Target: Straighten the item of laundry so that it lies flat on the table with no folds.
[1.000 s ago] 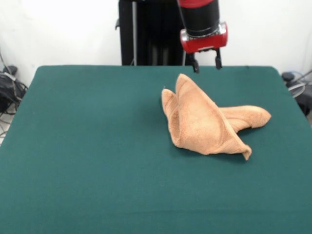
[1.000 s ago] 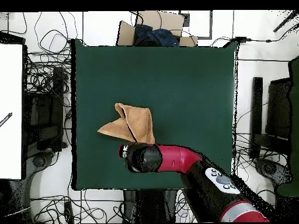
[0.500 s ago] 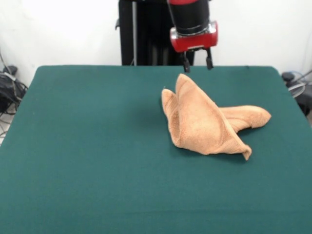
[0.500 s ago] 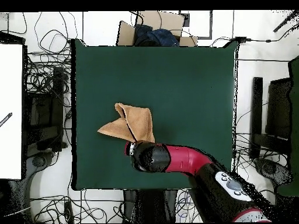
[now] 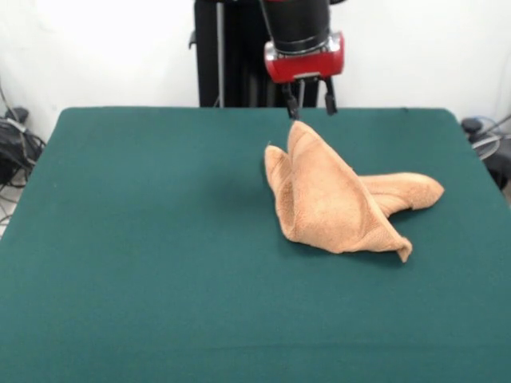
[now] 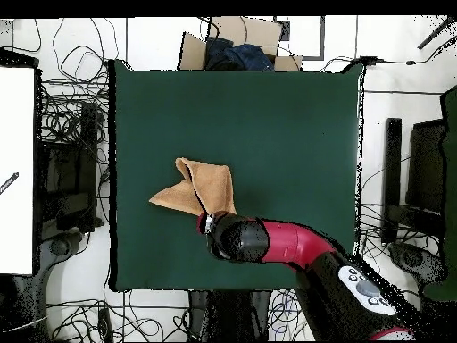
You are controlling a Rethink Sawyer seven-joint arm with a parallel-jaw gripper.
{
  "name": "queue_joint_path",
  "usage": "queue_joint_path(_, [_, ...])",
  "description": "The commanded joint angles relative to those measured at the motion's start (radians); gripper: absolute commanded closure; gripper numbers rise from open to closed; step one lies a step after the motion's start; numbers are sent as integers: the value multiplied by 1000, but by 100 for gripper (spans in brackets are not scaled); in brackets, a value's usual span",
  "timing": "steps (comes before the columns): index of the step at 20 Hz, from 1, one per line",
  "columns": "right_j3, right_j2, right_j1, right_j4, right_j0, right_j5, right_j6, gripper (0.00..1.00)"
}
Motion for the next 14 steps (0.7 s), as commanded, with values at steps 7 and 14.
queue_joint_path(7, [-119, 43, 128, -26, 28, 47, 6, 0])
queue_joint_path(14, [-142, 53, 125, -19, 19, 94, -12, 0])
